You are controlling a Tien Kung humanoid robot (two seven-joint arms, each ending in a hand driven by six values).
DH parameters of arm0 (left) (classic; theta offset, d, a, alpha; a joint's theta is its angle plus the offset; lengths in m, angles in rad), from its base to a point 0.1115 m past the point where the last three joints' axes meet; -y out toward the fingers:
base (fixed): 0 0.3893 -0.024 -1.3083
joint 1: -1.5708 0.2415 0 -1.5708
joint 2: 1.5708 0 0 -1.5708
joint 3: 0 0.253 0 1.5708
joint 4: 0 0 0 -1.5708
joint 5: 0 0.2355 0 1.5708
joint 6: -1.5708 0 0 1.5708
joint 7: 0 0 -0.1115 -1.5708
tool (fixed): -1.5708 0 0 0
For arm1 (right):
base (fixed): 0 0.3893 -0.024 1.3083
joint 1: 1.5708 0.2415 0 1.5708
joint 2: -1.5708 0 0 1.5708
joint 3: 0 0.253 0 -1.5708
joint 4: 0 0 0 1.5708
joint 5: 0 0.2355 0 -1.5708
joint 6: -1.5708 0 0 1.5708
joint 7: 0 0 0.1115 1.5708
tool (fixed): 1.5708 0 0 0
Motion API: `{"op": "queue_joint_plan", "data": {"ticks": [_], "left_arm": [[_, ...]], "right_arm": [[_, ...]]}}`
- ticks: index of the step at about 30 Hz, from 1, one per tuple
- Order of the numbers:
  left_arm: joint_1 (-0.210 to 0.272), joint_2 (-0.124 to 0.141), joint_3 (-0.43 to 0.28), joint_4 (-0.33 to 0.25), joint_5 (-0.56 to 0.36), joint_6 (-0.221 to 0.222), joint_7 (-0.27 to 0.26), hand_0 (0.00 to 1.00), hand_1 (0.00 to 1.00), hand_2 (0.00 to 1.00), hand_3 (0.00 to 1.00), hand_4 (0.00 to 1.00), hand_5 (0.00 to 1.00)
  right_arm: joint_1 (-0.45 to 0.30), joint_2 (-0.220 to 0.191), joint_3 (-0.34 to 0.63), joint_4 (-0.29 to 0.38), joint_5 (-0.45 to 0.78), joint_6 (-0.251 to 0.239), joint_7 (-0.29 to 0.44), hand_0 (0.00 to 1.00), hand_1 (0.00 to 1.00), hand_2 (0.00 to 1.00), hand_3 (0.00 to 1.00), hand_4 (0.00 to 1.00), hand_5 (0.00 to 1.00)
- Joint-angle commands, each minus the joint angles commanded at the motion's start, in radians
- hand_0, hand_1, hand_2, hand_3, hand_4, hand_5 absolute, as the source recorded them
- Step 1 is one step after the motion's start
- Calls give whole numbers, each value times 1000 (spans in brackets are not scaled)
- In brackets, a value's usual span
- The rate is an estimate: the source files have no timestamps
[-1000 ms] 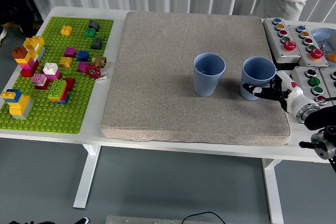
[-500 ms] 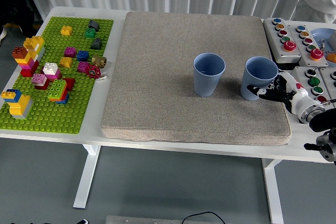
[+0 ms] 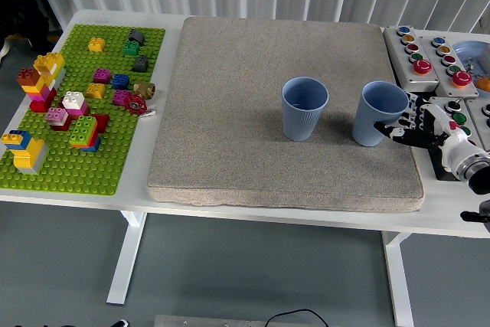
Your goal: Pick cup pour cup place
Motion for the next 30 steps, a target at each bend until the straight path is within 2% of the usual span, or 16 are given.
{"op": "queue_joint_plan", "data": {"ticks": [9,21,30], "left_arm": [[-2,1,4,1,-5,0,-2,800,854,864,790,502,998],[-2,2,6,1,-7,0,-1,800,853,864,789,502,998],[5,4,4,-1,-5,-1,3,801,852,864,789,502,998]], "right_arm": [[-44,-51,15,60,-3,16,-5,957,930,998,956,862,424],[-81,-74,55,84,-12,25,-10,957,930,998,954,861,425],[-44,-95,84,72,2,24,-9,958,925,998,953,859,427]]}}
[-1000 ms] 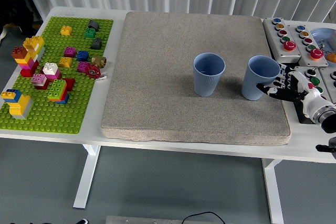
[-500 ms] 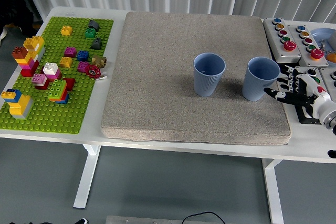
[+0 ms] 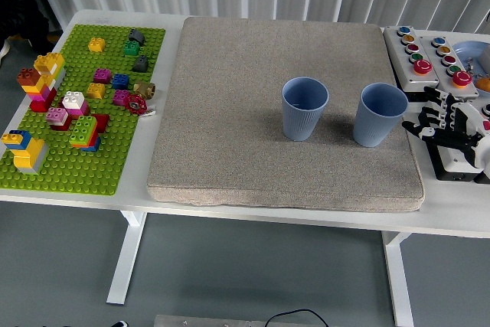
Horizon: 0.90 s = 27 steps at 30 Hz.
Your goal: Pick cup pour cup place
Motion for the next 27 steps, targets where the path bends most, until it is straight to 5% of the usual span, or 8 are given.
{"op": "queue_joint_plan", "data": {"ticks": [7,9,16,22,24,27], "left_arm": [[5,3,1,-1,-5,1,1,801,851,863,788,502,998],[6,4,2,-2,-9,2,0,801,851,863,788,502,998],[1,8,5,-3,-11,2,-1,801,852,863,789,502,998],[-4,9,10,-2,-18,3,-5,801,852,862,786,502,998],[-5,9,11,-2,-19,3,-6,801,852,862,786,502,998],[-7,9,11,-2,-19,3,-6,801,852,862,786,502,998]], "right_arm": [[87,-5,17,-7,41,-24,17,956,912,986,948,859,431],[123,-4,19,-11,71,-64,31,956,912,986,948,859,431],[254,27,-20,-18,234,-336,115,953,914,983,946,845,444],[301,89,-18,-50,232,-535,128,953,916,981,946,833,445],[306,104,-21,-57,228,-593,140,953,916,981,946,833,445],[311,126,-25,-69,239,-602,168,953,916,981,946,833,445]]}}
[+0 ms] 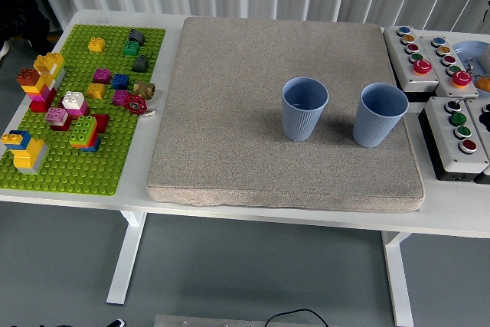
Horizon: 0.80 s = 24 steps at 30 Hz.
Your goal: Pick cup pour cup place
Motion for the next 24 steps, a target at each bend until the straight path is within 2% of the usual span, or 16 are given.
{"op": "queue_joint_plan", "data": {"ticks": [1,5,24], "left_arm": [[-1,0,0,0,0,0,0,801,852,863,785,502,998],[-2,0,-1,0,1,-1,1,801,852,863,785,502,998],[2,0,-4,1,4,-2,4,801,851,863,783,502,998]], "right_arm": [[0,10,-2,-6,11,0,15,940,908,989,972,829,450],[1,23,-7,-18,36,0,41,940,908,989,972,829,450],[-2,17,-3,-20,26,0,-1,939,897,979,956,823,448]]}}
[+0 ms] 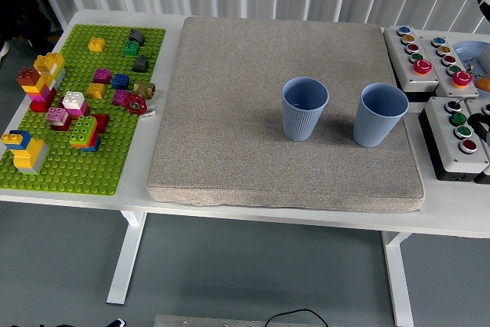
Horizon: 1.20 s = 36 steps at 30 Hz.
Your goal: Pick cup pour cup place
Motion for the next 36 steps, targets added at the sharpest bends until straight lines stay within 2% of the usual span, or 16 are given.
{"op": "queue_joint_plan", "data": {"ticks": [1,6,7,36], "left_arm": [[0,0,0,0,-1,0,0,801,851,862,783,502,998],[1,0,-1,-1,0,0,1,801,851,862,783,502,998],[2,0,0,-1,-1,0,1,801,851,862,783,502,998],[-2,1,4,0,-5,0,-3,801,852,862,782,502,998]], "right_arm": [[0,1,-2,0,0,0,0,936,888,976,946,793,624],[0,1,-13,0,13,0,3,936,888,976,946,793,624],[0,1,-17,0,20,0,5,931,877,965,925,747,998],[1,-5,-10,2,31,0,-6,929,871,960,916,732,998]]}}
